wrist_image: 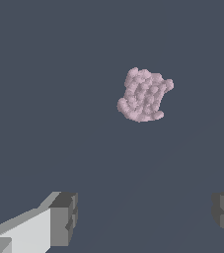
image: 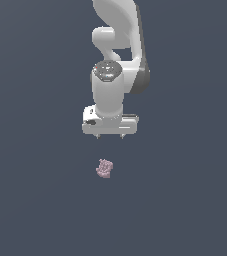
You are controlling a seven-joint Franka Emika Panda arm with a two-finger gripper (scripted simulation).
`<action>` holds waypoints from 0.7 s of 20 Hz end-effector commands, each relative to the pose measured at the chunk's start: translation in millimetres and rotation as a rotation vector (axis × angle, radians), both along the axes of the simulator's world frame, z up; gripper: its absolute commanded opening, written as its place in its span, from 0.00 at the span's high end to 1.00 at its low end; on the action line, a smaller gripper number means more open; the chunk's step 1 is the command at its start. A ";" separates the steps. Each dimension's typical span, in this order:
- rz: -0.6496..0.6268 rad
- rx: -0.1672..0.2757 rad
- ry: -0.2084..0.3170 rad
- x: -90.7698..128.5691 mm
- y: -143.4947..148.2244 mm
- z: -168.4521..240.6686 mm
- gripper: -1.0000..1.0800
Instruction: Pick up the object and move it to a goal position.
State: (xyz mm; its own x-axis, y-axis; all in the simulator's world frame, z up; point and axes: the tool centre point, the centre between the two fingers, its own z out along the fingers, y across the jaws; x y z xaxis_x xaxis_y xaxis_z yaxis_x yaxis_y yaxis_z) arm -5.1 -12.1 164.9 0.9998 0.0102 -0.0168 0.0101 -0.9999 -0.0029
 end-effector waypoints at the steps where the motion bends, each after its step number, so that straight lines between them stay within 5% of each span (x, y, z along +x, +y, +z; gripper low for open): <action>1: 0.000 0.000 0.000 0.0 0.0 0.0 0.04; 14: 0.050 -0.013 -0.011 2.0 3.1 6.5 0.04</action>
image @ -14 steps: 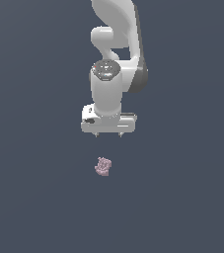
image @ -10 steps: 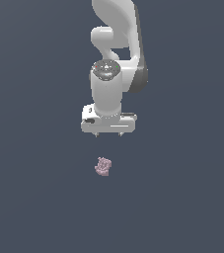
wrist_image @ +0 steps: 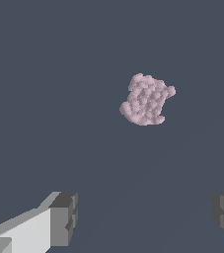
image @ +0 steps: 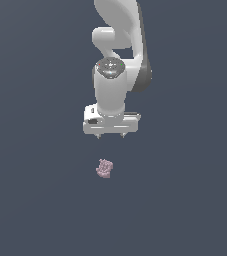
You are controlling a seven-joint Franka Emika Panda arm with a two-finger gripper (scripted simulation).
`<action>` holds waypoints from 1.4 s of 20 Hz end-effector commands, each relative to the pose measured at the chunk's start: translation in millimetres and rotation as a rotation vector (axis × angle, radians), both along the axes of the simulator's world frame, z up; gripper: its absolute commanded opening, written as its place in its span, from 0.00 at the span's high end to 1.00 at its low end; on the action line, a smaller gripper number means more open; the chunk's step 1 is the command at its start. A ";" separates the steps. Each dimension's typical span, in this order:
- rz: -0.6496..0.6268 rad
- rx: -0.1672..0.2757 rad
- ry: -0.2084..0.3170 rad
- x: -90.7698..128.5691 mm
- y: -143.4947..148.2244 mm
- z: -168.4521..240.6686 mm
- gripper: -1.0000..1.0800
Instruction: Pick up the object and move it to a goal position.
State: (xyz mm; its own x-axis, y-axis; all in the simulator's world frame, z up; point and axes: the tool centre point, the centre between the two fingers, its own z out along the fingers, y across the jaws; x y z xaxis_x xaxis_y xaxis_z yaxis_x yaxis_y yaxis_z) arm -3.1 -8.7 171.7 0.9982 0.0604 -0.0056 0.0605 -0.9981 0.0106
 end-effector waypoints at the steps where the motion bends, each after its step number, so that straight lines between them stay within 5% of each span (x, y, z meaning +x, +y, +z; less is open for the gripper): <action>1: -0.002 0.000 0.000 0.4 -0.4 -0.5 0.04; 28: -0.358 0.010 -0.006 82.1 -26.4 -65.6 0.04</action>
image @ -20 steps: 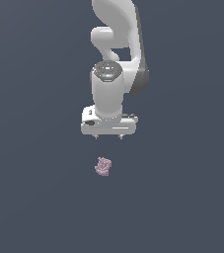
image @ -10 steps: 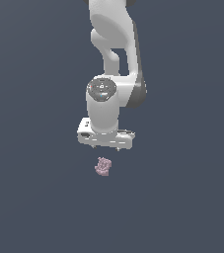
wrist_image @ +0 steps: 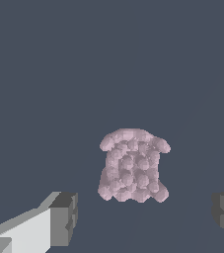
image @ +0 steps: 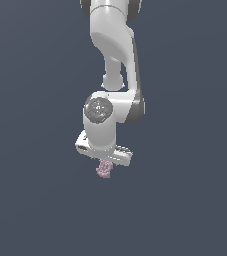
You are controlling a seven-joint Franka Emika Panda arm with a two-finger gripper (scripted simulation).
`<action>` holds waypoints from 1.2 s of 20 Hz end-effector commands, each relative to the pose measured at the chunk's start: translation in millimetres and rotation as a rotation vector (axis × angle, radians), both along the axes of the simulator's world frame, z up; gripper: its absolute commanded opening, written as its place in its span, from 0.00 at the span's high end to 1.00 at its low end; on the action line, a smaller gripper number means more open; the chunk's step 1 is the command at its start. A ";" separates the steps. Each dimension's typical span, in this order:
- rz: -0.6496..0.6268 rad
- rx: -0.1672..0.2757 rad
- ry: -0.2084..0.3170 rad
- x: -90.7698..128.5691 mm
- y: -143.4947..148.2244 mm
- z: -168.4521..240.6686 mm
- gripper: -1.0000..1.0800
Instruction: Pick up the object and move it to a goal position.
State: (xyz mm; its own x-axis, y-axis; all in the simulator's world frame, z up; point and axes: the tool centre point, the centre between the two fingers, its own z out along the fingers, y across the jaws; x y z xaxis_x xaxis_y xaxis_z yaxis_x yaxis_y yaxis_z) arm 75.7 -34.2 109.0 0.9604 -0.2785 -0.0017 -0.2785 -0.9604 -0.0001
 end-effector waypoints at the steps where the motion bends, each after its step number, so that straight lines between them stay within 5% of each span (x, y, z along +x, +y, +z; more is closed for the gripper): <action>1: -0.022 0.000 -0.001 4.7 -1.5 -4.4 0.04; 24: -0.037 -0.001 -0.002 7.5 -2.7 -58.1 0.04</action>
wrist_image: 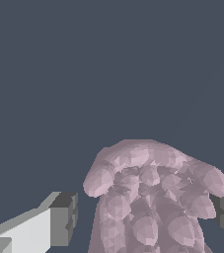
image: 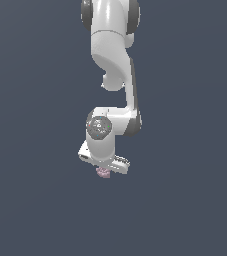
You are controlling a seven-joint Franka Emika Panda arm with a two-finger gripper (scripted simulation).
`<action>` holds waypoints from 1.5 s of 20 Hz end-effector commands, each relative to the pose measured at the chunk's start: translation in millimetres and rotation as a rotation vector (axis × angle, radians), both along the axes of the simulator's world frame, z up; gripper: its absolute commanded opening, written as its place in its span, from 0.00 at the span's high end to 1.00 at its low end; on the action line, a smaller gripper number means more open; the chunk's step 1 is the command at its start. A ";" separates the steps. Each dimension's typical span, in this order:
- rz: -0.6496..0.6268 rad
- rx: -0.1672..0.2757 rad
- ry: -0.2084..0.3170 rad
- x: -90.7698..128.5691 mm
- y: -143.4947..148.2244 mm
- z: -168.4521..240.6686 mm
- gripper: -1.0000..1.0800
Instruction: Pick up the object and move it to a goal position.
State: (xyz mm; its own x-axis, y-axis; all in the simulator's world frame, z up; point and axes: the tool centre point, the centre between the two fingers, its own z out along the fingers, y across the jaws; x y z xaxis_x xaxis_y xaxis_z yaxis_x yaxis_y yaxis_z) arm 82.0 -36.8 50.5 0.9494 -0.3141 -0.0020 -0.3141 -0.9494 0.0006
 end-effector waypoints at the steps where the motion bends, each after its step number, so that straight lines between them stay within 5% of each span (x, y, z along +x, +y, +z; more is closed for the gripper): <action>1: 0.000 0.000 -0.002 1.3 -0.1 0.7 0.04; 2: 0.000 0.000 -0.002 1.3 -0.1 0.7 1.00; 18: 0.000 0.000 -0.002 -2.8 3.3 3.4 1.00; 30: 0.000 0.000 -0.002 -38.4 31.9 29.2 1.00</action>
State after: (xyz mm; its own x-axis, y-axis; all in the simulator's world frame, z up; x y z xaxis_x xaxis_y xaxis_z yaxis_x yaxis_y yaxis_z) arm 50.1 -10.5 74.6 0.9493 -0.3145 -0.0011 -0.3145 -0.9493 0.0005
